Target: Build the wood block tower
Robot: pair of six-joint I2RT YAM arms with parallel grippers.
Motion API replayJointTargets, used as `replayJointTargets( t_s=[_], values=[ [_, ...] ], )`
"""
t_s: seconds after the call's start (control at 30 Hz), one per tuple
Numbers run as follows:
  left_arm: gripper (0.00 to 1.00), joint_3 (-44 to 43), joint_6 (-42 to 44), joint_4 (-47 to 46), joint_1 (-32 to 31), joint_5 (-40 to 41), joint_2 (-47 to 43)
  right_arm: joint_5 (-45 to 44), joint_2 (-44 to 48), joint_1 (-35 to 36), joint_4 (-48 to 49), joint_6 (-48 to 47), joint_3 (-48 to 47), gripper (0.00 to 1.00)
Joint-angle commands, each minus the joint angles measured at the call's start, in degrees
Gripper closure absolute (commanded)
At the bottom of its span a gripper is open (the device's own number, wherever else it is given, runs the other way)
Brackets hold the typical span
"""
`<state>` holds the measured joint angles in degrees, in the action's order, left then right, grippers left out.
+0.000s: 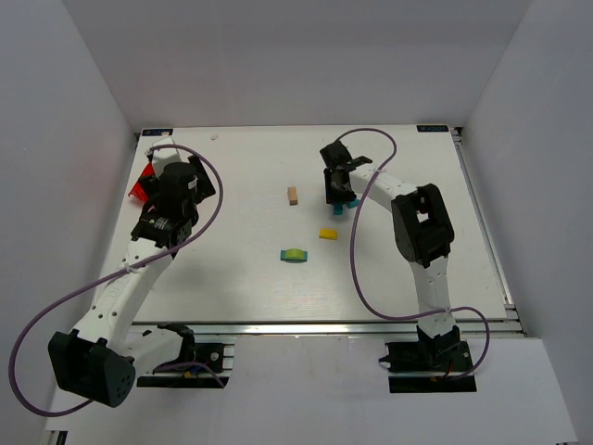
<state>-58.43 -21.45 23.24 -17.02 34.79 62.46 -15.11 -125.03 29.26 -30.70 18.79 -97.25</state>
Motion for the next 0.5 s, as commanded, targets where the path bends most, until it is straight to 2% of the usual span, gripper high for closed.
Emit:
replayJointTargets(
  t_s=[0.0,0.13,0.17,0.27,0.33,0.43,0.47],
  values=[
    [0.02,0.7,0.3,-1.2,-0.3,-0.6,-1.5,-4.0,-0.6,0.8,-2.0,-1.7,-2.9,0.58],
    [0.02,0.7,0.3,-1.3,-0.3,-0.9,-1.5,-4.3,-1.1,1.3,-2.2,-3.1,-4.3,0.67],
    [0.02,0.8,0.3,-1.3,-0.3,-0.9,-1.5,-4.3,-0.9,1.4,-2.1,-3.4,-4.5,0.72],
    [0.02,0.9,0.4,-1.4,-0.3,-1.0,-1.7,-3.9,0.4,2.0,-1.6,-5.9,-5.1,0.75],
    [0.02,1.0,0.6,-1.6,-0.3,-2.0,-1.9,-1.2,1.9,2.6,-0.3,-10.1,-4.8,0.78],
    [0.02,0.8,0.9,-1.8,-0.4,-4.5,-1.8,8.2,8.9,3.3,5.2,-19.4,-1.9,0.81],
    [0.02,0.7,0.9,-1.7,-0.3,-5.1,-1.8,14.2,10.5,3.5,6.9,-22.9,-0.8,0.82]
  ],
)
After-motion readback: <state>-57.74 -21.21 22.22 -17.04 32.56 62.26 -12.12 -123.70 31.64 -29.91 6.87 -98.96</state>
